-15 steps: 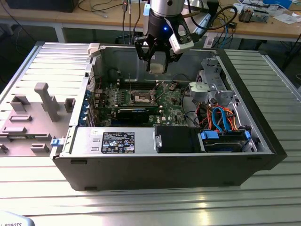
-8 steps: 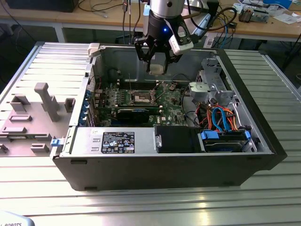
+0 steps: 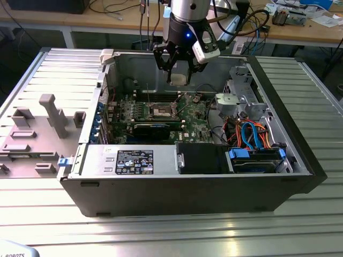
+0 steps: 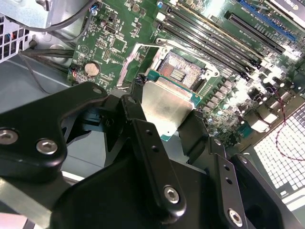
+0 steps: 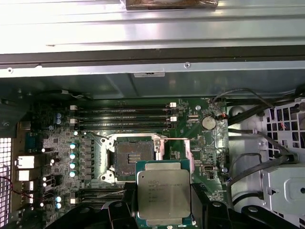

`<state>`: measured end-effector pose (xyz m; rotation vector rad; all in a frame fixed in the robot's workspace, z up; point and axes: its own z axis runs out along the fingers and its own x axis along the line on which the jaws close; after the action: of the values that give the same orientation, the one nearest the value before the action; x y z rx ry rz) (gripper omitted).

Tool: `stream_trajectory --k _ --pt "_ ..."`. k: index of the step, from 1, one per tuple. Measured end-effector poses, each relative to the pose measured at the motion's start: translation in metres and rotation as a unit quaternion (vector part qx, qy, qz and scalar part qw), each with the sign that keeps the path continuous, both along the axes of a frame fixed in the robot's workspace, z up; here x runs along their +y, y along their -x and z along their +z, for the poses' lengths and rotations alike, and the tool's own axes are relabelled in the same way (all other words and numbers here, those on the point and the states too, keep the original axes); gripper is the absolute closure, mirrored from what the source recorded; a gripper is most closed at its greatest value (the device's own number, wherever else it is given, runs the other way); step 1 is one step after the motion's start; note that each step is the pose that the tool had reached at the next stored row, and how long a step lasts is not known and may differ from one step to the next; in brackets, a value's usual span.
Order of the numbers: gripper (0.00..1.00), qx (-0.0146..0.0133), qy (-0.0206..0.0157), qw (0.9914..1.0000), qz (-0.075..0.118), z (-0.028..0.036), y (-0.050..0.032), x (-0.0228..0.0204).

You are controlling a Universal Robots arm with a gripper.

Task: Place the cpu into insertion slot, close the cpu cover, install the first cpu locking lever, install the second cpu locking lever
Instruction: 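Place the cpu into insertion slot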

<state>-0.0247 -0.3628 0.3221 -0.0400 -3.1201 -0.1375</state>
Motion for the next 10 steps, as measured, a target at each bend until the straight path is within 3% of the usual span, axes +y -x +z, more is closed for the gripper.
stream_trajectory --k 10 --pt "0.45 0.0000 0.0000 1.00000 0.000 -0.0029 0.0000 -0.0001"
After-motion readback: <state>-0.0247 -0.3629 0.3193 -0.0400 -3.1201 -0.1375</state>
